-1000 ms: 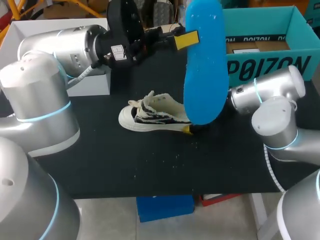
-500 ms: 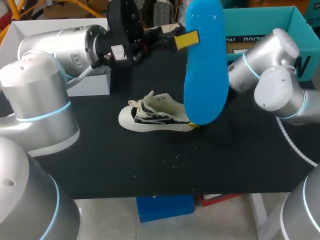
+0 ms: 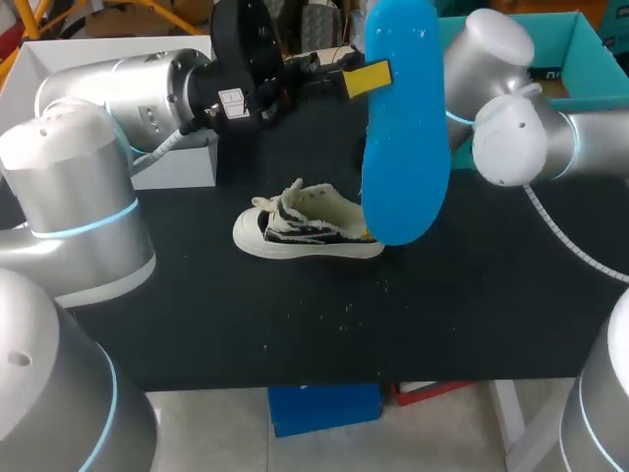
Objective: Take the shoe out of the shoebox, open the shoe tongue, remove and reinsert the insole, then place the shoe into the shoebox
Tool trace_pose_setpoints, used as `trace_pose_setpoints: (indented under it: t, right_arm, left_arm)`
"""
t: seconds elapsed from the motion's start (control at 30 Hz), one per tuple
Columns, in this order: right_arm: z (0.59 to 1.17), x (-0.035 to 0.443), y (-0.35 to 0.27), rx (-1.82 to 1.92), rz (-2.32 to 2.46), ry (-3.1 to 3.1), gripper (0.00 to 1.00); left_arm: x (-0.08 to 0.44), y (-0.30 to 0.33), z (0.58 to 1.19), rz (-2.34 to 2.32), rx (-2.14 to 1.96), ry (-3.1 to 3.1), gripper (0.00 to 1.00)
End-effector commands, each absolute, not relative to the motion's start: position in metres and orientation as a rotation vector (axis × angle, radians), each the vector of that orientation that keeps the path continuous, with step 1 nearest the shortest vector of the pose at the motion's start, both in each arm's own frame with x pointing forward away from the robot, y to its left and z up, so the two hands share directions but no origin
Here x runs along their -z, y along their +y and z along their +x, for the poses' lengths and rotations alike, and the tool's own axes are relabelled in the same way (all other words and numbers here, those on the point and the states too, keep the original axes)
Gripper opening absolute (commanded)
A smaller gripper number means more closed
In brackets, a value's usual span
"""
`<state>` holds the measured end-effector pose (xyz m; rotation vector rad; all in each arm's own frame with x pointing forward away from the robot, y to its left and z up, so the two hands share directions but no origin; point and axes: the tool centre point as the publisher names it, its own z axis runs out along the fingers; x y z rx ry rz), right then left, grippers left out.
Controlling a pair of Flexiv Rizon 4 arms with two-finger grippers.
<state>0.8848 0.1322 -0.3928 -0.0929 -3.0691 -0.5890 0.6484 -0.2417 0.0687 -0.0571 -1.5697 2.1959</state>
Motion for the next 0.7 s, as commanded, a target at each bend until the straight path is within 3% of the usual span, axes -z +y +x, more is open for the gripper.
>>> trace_pose_setpoints:
  t: [0.03,0.7]
  right_arm:
    - [0.887,0.391,0.138,0.126,-0.093,-3.107,1.0]
    - [0.874,0.415,0.143,-0.01,-0.153,-3.091,1.0]
  left_arm:
    - [-0.068,-0.244,0.648,-0.057,-2.199,-1.57,0.0]
    - [-0.068,-0.244,0.648,-0.057,-2.199,-1.57,0.0]
